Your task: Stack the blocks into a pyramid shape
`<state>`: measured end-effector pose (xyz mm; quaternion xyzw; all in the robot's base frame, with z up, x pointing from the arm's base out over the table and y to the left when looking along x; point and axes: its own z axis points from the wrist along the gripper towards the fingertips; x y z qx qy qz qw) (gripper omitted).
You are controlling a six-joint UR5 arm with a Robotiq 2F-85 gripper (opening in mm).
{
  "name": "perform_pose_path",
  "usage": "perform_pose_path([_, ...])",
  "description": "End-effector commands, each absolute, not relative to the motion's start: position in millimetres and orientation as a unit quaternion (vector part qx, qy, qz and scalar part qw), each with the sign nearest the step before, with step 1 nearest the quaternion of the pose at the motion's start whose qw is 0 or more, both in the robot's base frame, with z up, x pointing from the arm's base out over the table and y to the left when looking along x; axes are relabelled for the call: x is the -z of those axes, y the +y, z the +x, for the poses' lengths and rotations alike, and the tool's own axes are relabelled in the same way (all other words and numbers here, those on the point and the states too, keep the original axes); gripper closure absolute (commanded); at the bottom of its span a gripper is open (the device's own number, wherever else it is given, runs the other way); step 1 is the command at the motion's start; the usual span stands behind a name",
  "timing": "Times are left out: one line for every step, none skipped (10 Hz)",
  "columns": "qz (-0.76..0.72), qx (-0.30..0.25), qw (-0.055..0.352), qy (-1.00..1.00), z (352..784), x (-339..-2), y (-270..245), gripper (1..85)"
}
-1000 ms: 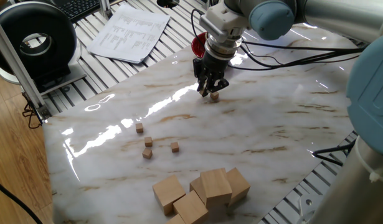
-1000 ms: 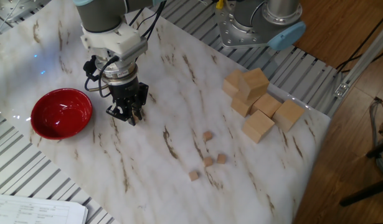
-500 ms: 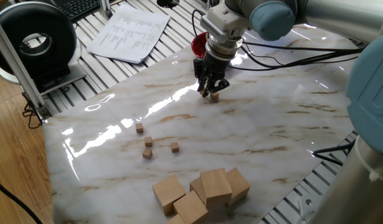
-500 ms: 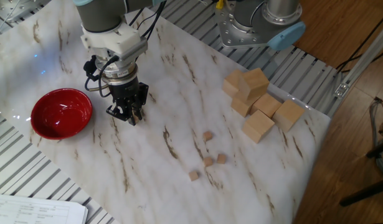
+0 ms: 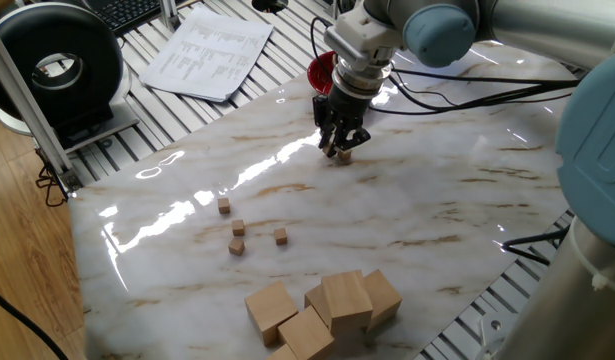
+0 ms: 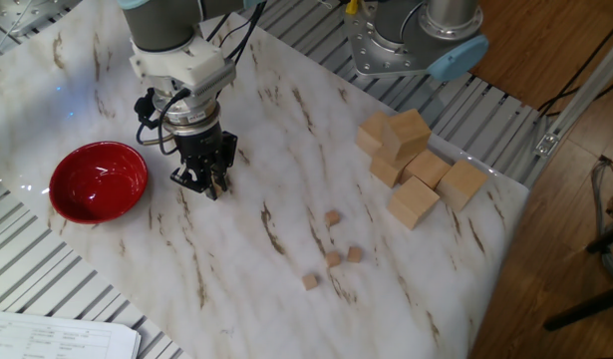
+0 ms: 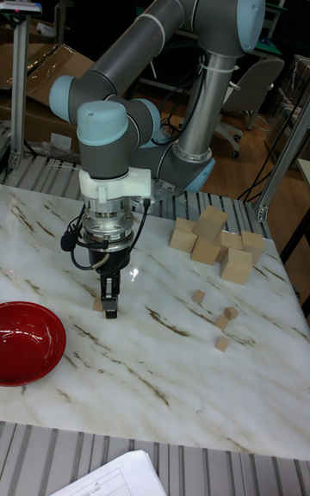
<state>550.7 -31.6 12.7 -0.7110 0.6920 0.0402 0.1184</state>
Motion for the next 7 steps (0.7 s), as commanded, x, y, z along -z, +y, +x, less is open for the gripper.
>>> perform_pose_path([-0.709, -0.045, 0.125, 0.692, 550.0, -13.3, -30.5, 73.7])
perform_pose_path([-0.71, -0.046, 0.125, 0.692, 549.3, -13.1, -30.6, 73.7])
perform_pose_path([-0.71, -0.046, 0.125, 0.691, 549.0, -12.8, -30.9, 73.7])
perform_pose_path([-0.71, -0.047, 0.125, 0.692, 547.9, -12.4, -31.1, 73.7])
perform_pose_path([-0.706, -0.055, 0.128, 0.694, 545.5, -12.3, -28.3, 73.7])
perform_pose_path([-0.705, -0.056, 0.128, 0.695, 544.4, -11.9, -28.6, 73.7])
perform_pose_path([-0.705, -0.056, 0.127, 0.695, 543.6, -11.7, -28.8, 73.7])
